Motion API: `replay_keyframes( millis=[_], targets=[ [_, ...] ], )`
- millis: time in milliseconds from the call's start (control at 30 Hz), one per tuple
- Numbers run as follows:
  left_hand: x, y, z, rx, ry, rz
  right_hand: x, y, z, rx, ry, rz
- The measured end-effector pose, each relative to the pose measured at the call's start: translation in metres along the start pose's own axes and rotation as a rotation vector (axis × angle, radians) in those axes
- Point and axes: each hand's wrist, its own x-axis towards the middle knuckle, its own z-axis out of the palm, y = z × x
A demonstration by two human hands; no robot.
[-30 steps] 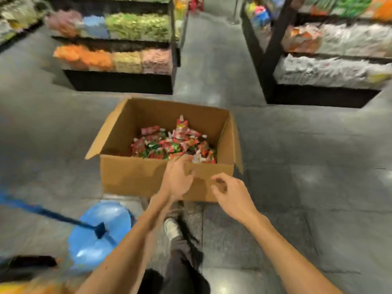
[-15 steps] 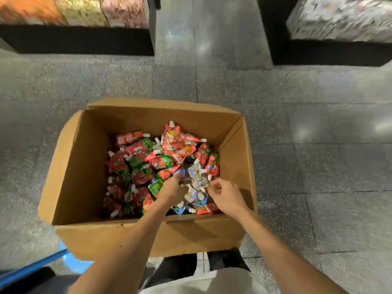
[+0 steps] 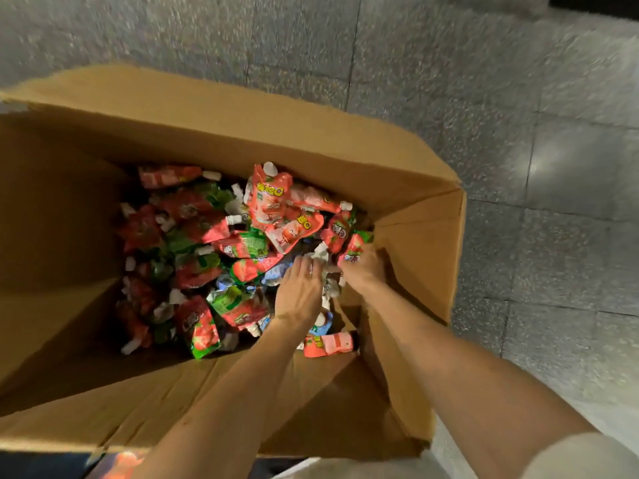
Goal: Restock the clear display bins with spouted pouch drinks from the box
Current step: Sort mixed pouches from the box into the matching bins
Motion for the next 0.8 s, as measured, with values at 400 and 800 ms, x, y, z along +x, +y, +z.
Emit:
replay_keyframes(
  millis=[400,800],
  targets=[
    [0.045,-0.004,0.047,0.068,0.155,-0.138,0.060,-0.040,0.016,-0.033,-0.012,0.072],
    [0.015,-0.021,0.035,0.126,-0.031,0.057,0.069,-0.026,0.024,0.053,0.058,0.037]
  ],
)
